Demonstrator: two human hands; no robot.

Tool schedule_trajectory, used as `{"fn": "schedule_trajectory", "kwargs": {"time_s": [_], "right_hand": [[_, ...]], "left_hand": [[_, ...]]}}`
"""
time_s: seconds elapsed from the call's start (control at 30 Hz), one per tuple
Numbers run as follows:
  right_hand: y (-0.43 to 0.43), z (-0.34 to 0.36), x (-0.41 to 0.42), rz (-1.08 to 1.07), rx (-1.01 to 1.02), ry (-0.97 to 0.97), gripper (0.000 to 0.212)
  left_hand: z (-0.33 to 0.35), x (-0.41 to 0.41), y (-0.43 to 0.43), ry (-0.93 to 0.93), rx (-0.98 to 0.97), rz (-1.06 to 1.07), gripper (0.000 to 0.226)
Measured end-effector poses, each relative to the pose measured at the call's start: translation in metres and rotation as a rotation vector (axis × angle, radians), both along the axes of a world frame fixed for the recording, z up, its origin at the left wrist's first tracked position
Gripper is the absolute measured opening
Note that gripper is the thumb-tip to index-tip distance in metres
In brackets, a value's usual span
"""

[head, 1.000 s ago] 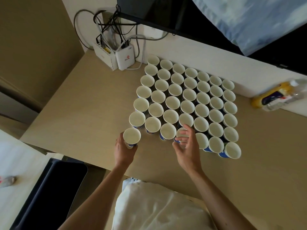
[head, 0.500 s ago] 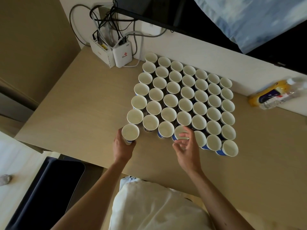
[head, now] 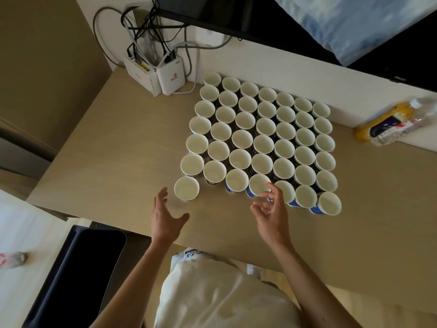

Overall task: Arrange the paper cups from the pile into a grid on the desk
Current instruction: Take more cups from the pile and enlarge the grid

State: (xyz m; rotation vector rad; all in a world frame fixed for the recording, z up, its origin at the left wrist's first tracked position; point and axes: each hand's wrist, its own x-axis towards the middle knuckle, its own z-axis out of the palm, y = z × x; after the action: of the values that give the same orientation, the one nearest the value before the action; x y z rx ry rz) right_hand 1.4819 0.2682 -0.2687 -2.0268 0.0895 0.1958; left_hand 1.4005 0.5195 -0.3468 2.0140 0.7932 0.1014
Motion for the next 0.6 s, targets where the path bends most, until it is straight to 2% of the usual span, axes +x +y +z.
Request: {"fn": "schedule_trajectory", "kwargs": {"time_s": [0.1,0.33,0.47,0.6], "right_hand": [[-0.003,-0.002,-0.002,-0.047,0.029,0.003,0.063],[-0.031,0.007,-0.005,-0.213,0.088,-0.018,0.058],[-0.065,0.014,-0.005,-0.339,0.174,-0.048,0.059],[-0.108,0.020,-0.004,-0.458,0.230,-0.084,0.063]], "left_hand": [[0.020,-0.004,0.002,-0.027,0.020,0.017,0.100],[0.083,0.024,-0.025,-0.261,0.101,-0.049,0.080],[0.109,0.059,-0.079,-0.382,0.074,-0.193,0.067],[0.134,0.081,-0.156,-0.420,0.032,-0.359,0.066]]}}
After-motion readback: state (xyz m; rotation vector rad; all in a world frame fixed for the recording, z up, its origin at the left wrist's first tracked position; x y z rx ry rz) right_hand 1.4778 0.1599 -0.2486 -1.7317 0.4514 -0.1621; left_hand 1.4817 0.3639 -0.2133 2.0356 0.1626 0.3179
